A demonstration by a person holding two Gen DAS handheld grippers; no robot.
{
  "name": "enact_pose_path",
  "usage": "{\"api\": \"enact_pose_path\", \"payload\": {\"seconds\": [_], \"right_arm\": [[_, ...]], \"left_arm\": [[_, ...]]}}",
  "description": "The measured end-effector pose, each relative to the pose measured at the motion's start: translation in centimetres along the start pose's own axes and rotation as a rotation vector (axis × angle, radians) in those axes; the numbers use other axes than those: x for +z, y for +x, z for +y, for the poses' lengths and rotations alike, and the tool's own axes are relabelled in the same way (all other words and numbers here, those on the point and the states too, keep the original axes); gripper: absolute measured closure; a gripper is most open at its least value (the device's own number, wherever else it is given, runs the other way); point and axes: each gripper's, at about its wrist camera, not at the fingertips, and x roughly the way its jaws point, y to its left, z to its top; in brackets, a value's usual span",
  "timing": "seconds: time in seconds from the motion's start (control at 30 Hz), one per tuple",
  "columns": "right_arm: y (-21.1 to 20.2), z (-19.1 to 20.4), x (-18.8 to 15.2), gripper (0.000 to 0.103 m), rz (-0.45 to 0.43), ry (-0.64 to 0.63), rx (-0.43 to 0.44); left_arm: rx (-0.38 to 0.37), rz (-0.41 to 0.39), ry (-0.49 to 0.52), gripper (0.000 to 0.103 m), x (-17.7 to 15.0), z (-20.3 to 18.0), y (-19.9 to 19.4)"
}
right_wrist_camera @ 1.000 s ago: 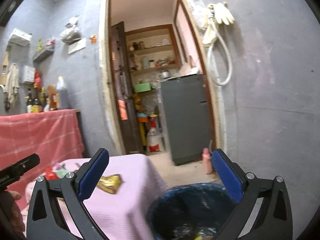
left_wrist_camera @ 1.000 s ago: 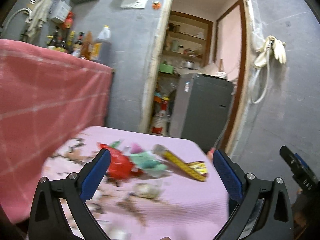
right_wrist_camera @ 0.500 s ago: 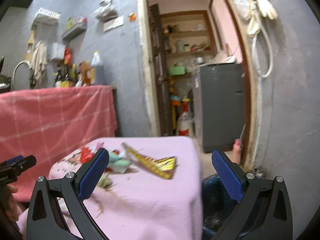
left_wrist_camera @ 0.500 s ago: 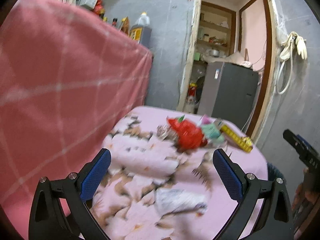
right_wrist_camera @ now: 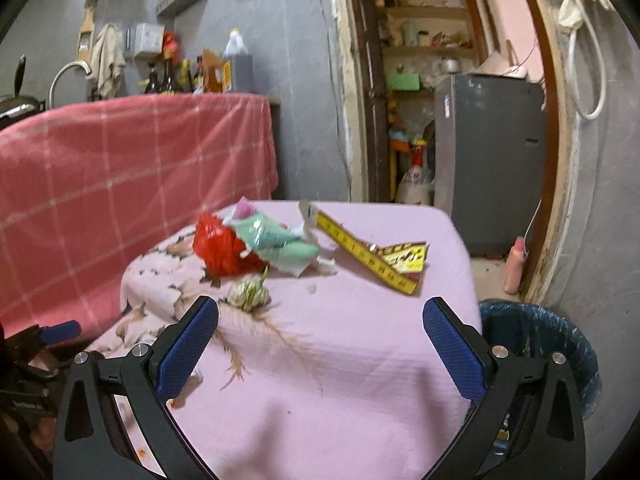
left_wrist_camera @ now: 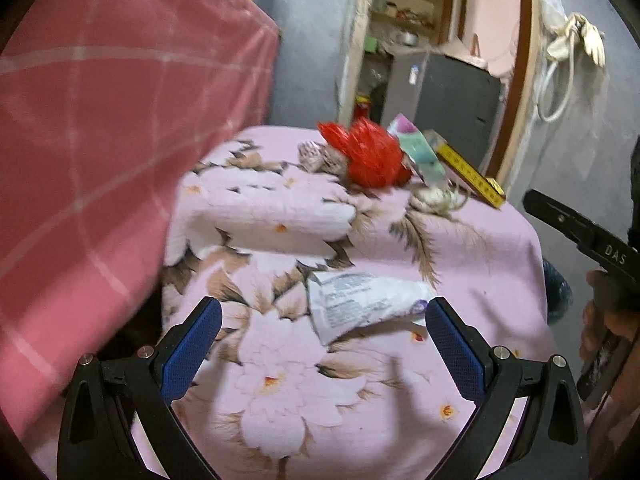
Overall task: Collect trash
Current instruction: 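Move both tools back over the table toward the white paper, then grasp the crumpled white paper with the left tool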
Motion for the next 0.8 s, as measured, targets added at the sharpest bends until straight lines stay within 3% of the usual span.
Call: {"api": "enact_pose_path", "payload": {"seconds": [0.13, 0.2, 0.3, 0.43, 0.53, 0.67, 0.7, 0.8], "right_arm": [[1.0, 0.0, -0.2, 0.008, 0.042, 0.005, 0.014], [1.5, -0.2, -0.3, 0.018, 0.058, 0.010, 0.007], [1.9, -0.6, -0.3, 0.019, 0.067, 0.024, 0.004], [2.1, -0.9, -0.1, 0.020, 0.065, 0.027, 0.012], [2.5, -1.1, 0.1, 0.025, 0.074, 0.031, 0.020], [2.9, -1.3, 0.0, 0.032, 0.088, 0.048, 0.037], [3.0, -1.4, -0.1, 0.033, 0.091, 0.052, 0.046], [3.2, -1.2, -0.2, 0.034, 0.097, 0.058, 0.079]], "left_arm": [[-0.042, 0.052, 0.004, 0.004, 0.4, -0.6, 1.3], [-0.059, 0.066, 0.000, 0.004, 0.7, -0.9, 1.8], [-0.071, 0.082, 0.019, 0.004, 1.2, -1.7, 2.4], [-0.080, 0.174, 0.064, 0.004, 1.5, -2.9, 4.4], [-0.056, 0.224, 0.055, 0.013, 1.7, -2.9, 5.6], [-0.044, 0.210, 0.020, 0.020, 2.1, -2.0, 6.1], [-0.047, 0.206, 0.017, 0.026, 2.1, -1.8, 6.1], [-0.046, 0.209, -0.001, 0.028, 2.5, -1.0, 6.5]]}}
